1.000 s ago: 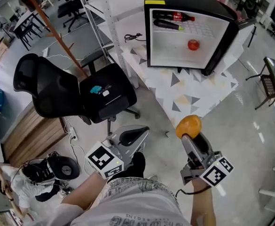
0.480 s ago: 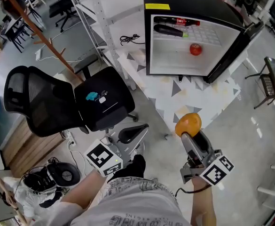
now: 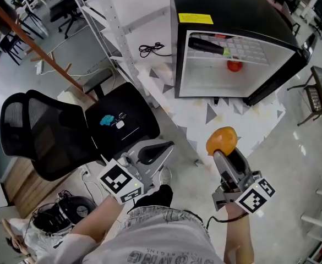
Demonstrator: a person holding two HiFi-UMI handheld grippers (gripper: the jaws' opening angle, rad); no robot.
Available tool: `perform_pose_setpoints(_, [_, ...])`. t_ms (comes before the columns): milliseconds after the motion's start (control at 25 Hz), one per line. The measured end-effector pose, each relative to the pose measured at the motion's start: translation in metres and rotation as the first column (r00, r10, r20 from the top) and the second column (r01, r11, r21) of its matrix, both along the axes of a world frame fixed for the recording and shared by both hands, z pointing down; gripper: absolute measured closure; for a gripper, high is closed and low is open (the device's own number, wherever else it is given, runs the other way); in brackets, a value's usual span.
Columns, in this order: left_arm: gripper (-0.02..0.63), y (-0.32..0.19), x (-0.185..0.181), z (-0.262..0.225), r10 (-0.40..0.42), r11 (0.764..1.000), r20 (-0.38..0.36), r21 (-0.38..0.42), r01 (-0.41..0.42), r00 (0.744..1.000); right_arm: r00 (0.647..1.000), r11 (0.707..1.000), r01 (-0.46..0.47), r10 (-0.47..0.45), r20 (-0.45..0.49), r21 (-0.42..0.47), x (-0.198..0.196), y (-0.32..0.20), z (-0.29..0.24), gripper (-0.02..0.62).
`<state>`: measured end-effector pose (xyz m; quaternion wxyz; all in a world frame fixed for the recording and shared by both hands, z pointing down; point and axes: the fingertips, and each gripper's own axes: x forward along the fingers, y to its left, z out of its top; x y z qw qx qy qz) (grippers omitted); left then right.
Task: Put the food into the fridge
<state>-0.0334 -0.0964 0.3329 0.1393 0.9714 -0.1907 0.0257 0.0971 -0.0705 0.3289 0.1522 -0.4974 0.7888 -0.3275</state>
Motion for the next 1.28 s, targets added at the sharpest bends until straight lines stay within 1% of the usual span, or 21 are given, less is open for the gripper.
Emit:
perform_pose_setpoints(440, [0.6, -0.05, -0.016, -0.004, 0.018, 1.0, -0.019, 0.001, -0.018, 1.0, 0.999, 0.999, -0.035, 0.034, -0.039, -0.014, -0.012, -0.048, -0.001, 0.333])
perform_pose_setpoints(680, [0.6, -0.066, -0.02, -0.002, 0.005, 1.0, -0.028, -0.003, -0.005, 1.0, 0.998, 1.0, -0.017, 0.016, -0.061, -0.017, -0.016, -0.069, 0.001, 0.334])
perform_pose_setpoints(1000, [0.6, -0.085, -0.011, 0.009, -0.01, 1.0, -0.014, -0.012, 0.01, 1.0, 0.995, 1.0, -0.006, 0.005, -0.097, -0.012, -0.002, -0.101, 0.01, 0.334])
perform_pose_setpoints(1280, [0.6, -0.106, 0.006, 0.02, -0.054, 0.998, 0.002, -0.013, 0.055, 0.999, 0.99, 0.999, 0.029, -0.031, -0.136, -0.017, 0.016, -0.137, 0.027, 0.334])
